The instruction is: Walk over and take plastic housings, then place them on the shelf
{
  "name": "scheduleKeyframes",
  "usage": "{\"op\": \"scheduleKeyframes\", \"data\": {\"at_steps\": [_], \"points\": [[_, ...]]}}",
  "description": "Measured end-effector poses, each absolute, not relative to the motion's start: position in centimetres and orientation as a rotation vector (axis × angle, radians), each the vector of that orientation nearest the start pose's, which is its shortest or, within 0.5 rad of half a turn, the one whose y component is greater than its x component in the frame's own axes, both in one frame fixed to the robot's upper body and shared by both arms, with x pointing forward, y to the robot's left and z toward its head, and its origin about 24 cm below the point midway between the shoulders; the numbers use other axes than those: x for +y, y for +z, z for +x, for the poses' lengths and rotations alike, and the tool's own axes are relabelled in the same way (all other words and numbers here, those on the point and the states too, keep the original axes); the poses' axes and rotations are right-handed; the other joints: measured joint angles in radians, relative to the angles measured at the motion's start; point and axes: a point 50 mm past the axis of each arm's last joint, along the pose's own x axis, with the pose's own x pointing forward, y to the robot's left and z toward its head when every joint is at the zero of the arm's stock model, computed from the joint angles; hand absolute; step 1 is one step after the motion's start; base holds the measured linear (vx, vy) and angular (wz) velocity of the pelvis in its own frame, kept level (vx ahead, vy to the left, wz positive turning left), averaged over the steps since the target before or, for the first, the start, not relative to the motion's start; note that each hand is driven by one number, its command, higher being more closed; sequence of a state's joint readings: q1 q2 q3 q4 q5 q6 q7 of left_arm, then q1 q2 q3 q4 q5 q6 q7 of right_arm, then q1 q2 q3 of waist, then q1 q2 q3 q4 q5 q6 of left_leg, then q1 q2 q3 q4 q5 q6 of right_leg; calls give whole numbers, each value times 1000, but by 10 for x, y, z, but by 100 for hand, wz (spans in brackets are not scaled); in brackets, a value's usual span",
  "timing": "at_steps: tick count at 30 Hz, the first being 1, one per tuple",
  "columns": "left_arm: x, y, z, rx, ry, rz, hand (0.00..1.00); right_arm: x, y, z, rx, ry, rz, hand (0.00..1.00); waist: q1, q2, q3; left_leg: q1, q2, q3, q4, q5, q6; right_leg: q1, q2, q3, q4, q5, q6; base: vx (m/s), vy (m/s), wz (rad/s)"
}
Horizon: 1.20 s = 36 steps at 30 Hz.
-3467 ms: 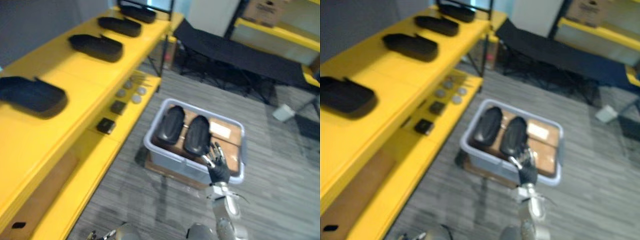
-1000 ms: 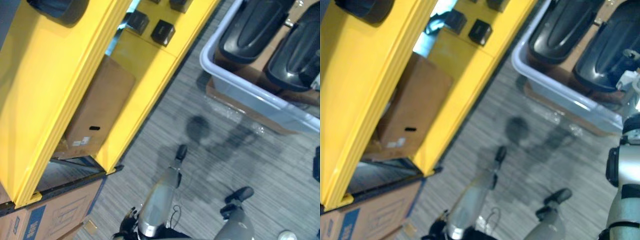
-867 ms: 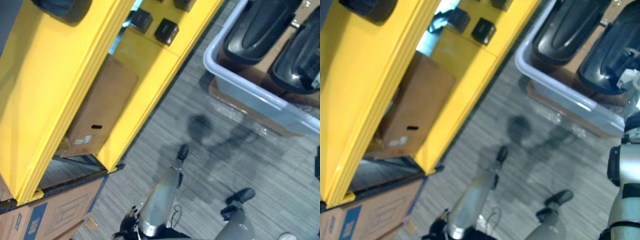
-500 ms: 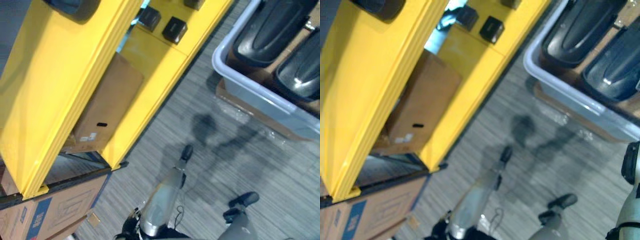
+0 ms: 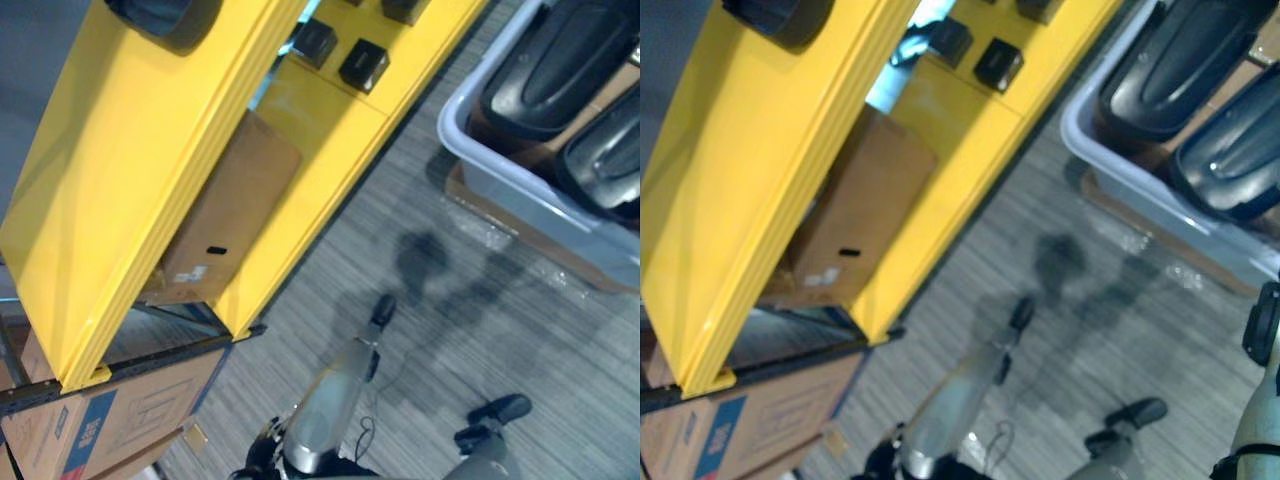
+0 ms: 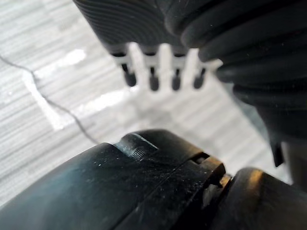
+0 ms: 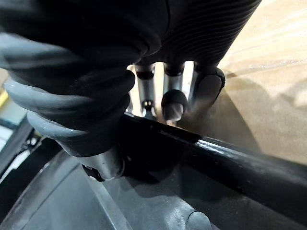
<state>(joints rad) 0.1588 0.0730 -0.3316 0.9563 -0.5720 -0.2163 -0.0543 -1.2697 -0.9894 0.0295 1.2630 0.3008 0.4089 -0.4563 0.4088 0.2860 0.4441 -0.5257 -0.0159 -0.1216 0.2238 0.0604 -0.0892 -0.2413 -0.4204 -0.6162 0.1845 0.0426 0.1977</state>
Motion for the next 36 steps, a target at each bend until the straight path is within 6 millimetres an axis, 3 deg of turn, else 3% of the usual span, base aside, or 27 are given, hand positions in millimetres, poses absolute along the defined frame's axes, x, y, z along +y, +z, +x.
{"op": "scheduleKeyframes", "data": {"at_steps": [7,11,16,17,18,23,25,27,30,33,36], "points": [[140,-146,100,851,83,-362,0,-423,262,314,105,-1223,-235,100,-13,-4,3,6,4,8,32,-10,8,20,3,8,2,6,8,-36,-20,-3],[148,-137,112,774,164,-396,0,-423,264,312,15,-1291,-349,100,-41,-28,20,50,11,14,33,-17,7,60,8,14,2,5,6,-50,-24,-7],[179,-124,128,672,365,-345,0,-396,280,326,-188,-1296,-522,100,-99,-102,71,109,55,23,45,-37,-7,114,51,26,-4,-4,-10,-59,-52,-17],[190,-119,131,647,422,-297,0,-390,279,328,-224,-1294,-550,100,-105,-135,84,127,68,25,41,-39,-11,125,63,31,-6,-7,-14,-47,-90,-15],[201,-116,132,633,481,-252,0,-384,274,332,-240,-1286,-563,100,-112,-166,84,144,76,25,28,-36,-15,137,72,32,-7,-9,-17,-34,-93,-11],[225,-86,152,479,592,29,0,-343,243,350,-302,-1206,-554,100,-134,-242,72,261,93,40,-53,-12,-32,220,89,34,-38,-11,-20,-26,-76,-8],[234,-78,156,447,654,167,0,-320,230,356,-336,-1144,-548,100,-144,-273,50,301,101,51,-103,7,-38,233,96,40,-47,-12,-21,-24,-86,-11],[243,-76,154,491,701,445,0,-297,202,357,-342,-1073,-558,100,-161,-316,-16,343,107,65,-176,34,-43,245,105,43,-70,-11,-20,16,-83,-11],[263,-78,146,576,752,700,0,-272,173,350,-347,-979,-570,100,-188,-363,-85,415,122,86,-241,47,-53,287,128,53,-107,-9,-18,59,-89,-19],[280,-81,139,638,763,852,0,-249,158,341,-388,-887,-593,100,-211,-394,-158,472,146,131,-291,54,-64,297,153,93,-130,-9,-19,66,-91,-40],[286,-75,150,587,755,926,0,-240,158,333,-436,-839,-600,100,-250,-404,-209,497,165,168,-302,55,-67,302,173,123,-152,1,-29,10,-56,-35]]}}
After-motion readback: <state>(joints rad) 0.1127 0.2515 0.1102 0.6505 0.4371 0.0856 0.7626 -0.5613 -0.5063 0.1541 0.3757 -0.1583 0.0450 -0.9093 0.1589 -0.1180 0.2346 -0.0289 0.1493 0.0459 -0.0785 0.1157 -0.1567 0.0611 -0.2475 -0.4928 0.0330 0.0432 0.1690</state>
